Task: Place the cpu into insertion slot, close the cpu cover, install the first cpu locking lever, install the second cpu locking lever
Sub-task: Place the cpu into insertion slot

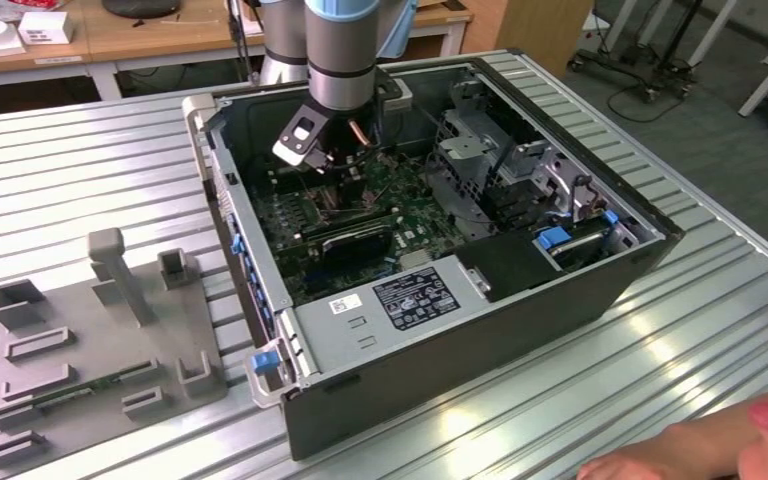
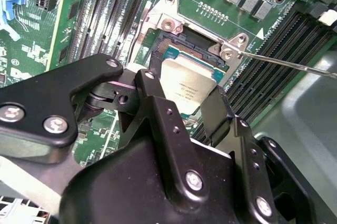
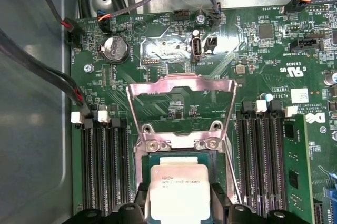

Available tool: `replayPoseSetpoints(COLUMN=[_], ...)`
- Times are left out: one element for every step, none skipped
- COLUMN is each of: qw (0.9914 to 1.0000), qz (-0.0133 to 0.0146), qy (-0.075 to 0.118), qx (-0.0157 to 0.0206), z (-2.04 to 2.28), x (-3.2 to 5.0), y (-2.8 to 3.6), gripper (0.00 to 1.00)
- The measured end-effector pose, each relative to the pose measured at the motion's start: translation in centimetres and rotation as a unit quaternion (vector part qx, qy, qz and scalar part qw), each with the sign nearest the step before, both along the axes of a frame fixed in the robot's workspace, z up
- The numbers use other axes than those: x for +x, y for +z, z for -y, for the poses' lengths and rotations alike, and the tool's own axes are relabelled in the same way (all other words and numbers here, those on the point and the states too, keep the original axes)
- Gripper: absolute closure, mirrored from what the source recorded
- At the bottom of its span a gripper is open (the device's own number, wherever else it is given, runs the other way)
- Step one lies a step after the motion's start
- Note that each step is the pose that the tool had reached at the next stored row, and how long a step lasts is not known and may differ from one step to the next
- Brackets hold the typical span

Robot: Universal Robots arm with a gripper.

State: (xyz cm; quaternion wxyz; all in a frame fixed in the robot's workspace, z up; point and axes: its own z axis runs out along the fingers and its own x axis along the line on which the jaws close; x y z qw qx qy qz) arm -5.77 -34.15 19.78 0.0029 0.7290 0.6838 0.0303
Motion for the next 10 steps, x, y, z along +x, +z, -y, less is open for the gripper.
replayPoseSetpoints(qw=[1.00000, 1.00000, 1.00000, 1.00000, 1.00000, 1.00000, 1.00000, 1.00000, 1.00000, 1.00000], qz=[0.0002, 0.0003, 0.0004, 0.0005, 0.0006, 0.0006, 0.0006, 0.0006, 0.0006, 0.0007], qy=[0.000, 0.000, 0.000, 0.000, 0.000, 0.000, 0.000, 0.000, 0.000, 0.000], qx=[-0.0011, -0.0021, -0.0027, -0.0027, -0.0027, -0.0027, -0.0027, -0.0026, -0.0026, -0.0030], z=[0.00, 0.01, 0.01, 0.02, 0.02, 0.02, 0.02, 0.02, 0.02, 0.03], x=[0.00, 0.00, -0.01, -0.04, -0.10, -0.16, -0.21, -0.21, -0.21, -0.21], y=[0.00, 0.00, 0.01, 0.00, -0.04, -0.07, -0.10, -0.13, -0.17, -0.20], gripper=[0.45, 0.45, 0.45, 0.45, 0.45, 0.45, 0.45, 0.45, 0.45, 0.45])
